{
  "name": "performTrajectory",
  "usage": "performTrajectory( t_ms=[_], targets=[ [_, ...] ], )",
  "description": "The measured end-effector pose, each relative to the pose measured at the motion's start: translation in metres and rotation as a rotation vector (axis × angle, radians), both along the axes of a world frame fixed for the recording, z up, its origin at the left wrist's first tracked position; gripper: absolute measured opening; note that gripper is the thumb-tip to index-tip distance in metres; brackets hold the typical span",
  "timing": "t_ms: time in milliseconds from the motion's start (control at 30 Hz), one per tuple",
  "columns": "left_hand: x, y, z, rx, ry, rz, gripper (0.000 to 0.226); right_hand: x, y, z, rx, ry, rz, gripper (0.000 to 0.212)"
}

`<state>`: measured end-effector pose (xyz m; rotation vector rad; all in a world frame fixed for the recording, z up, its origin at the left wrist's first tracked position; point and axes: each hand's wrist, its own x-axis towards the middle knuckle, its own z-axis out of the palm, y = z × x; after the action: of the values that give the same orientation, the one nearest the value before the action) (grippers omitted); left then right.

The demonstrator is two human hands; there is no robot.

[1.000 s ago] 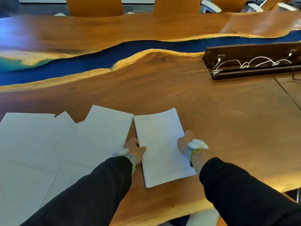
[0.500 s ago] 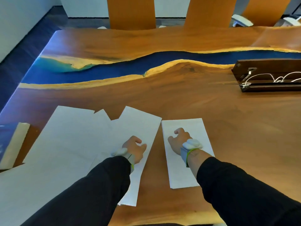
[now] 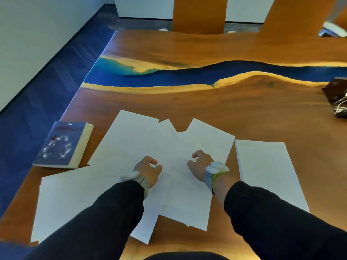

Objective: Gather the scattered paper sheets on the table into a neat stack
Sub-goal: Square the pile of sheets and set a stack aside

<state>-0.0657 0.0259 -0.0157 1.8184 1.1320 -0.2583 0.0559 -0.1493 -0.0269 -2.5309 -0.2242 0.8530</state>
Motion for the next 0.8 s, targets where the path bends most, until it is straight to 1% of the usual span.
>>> performTrajectory(
  t_ms=[67, 167, 233, 300, 400, 500, 667, 800],
  targets=[
    [-0.014, 0.023, -0.001, 0.051, 0.031, -0.017, 0.018, -0.012, 0.023, -0.004, 0.002, 0.014, 0.022, 0.042],
    [-0.038, 0.065, -0.007, 0.177, 0.119, -0.098, 0.018, -0.03, 0.06, -0.009, 0.002, 0.025, 0.063, 0.043],
    [-0.052, 0.09, -0.011, 0.271, 0.176, -0.191, 0.02, -0.041, 0.08, -0.011, 0.008, 0.036, 0.077, 0.043],
    [-0.071, 0.12, -0.013, 0.377, 0.252, -0.291, 0.028, -0.052, 0.106, -0.012, 0.004, 0.042, 0.108, 0.044],
    [-0.088, 0.149, -0.011, 0.442, 0.368, -0.409, 0.045, -0.063, 0.127, -0.013, -0.017, 0.054, 0.155, 0.046],
    [-0.106, 0.178, -0.01, 0.478, 0.466, -0.484, 0.071, -0.075, 0.149, -0.014, -0.068, 0.051, 0.207, 0.05],
    [-0.122, 0.201, -0.017, 0.463, 0.423, -0.522, 0.1, -0.083, 0.164, -0.017, -0.197, -0.08, 0.253, 0.065],
    [-0.122, 0.207, -0.026, 0.451, 0.435, -0.558, 0.121, -0.08, 0.163, -0.017, -0.258, -0.097, 0.237, 0.075]
  ],
)
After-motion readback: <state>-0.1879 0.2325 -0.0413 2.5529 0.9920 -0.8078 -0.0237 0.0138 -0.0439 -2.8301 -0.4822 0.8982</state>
